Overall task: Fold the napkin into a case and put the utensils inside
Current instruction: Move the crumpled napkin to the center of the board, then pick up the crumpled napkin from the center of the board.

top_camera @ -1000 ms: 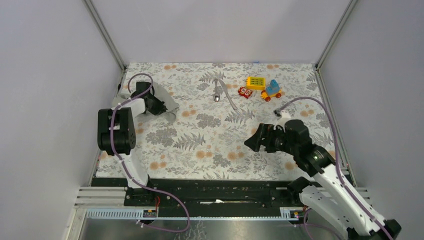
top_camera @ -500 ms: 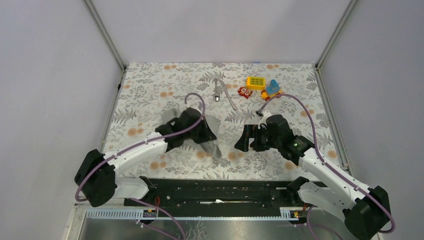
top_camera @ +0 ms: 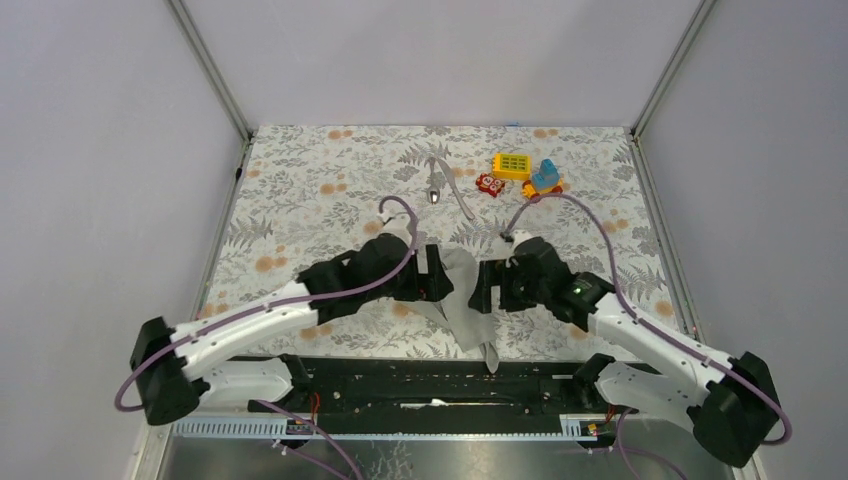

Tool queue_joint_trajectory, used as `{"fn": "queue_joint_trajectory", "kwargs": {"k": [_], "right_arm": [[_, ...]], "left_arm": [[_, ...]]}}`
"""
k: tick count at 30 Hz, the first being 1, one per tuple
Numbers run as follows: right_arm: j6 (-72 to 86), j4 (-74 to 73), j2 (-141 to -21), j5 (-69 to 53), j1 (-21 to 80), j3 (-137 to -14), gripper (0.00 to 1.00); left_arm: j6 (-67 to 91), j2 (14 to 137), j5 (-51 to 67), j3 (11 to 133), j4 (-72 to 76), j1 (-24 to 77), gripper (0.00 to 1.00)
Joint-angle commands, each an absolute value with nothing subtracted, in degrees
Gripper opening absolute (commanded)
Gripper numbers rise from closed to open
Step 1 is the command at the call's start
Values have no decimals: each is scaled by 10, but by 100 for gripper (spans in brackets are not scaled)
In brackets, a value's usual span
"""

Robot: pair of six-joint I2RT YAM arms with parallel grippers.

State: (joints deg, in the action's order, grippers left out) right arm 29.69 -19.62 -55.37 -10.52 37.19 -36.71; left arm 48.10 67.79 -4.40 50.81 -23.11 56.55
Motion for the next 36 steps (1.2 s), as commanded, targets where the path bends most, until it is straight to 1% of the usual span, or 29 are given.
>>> {"fn": "queue_joint_trajectory", "kwargs": {"k": [1, 3, 7, 9, 10, 11, 13, 14, 15, 17, 18, 23, 28, 29, 34, 35, 36], "right_arm": [[344, -231, -601, 1, 489, -382, 92], [361, -260, -642, 82, 553, -409, 91], [401, -364, -774, 285, 665, -506, 91], [421, -416, -844, 346, 713, -562, 91], [430, -433, -876, 371, 736, -585, 91], [441, -452, -903, 390, 755, -606, 89], [446, -462, -941, 402, 779, -633, 80], [440, -452, -953, 389, 782, -637, 77], [433, -429, -961, 376, 782, -634, 74], [423, -386, -968, 355, 782, -617, 63], [424, -371, -967, 352, 782, -605, 60], [457, -337, -955, 372, 782, -556, 61], [484, -286, -954, 380, 777, -504, 59], [490, -270, -950, 380, 774, -489, 57], [504, -203, -919, 383, 751, -430, 31], [498, -195, -912, 385, 748, -426, 21], [489, -191, -903, 390, 747, -424, 13]], "left_arm": [[448, 615, -110, 521, -280, 563, 93], [462, 602, -115, 498, -286, 563, 93], [504, 543, -142, 434, -282, 561, 94], [525, 512, -162, 406, -290, 557, 95], [535, 496, -175, 398, -299, 555, 97], [545, 480, -190, 393, -312, 552, 98], [564, 440, -223, 386, -341, 547, 99], [567, 418, -238, 383, -354, 544, 99], [572, 396, -251, 381, -363, 543, 99], [578, 357, -271, 376, -379, 540, 99], [580, 341, -276, 375, -385, 539, 99], [583, 309, -284, 374, -407, 539, 99], [580, 325, -278, 369, -396, 539, 99], [579, 329, -275, 369, -391, 539, 99], [569, 355, -251, 361, -355, 540, 99], [568, 362, -245, 359, -348, 539, 99], [566, 368, -240, 357, -342, 539, 99]]}}
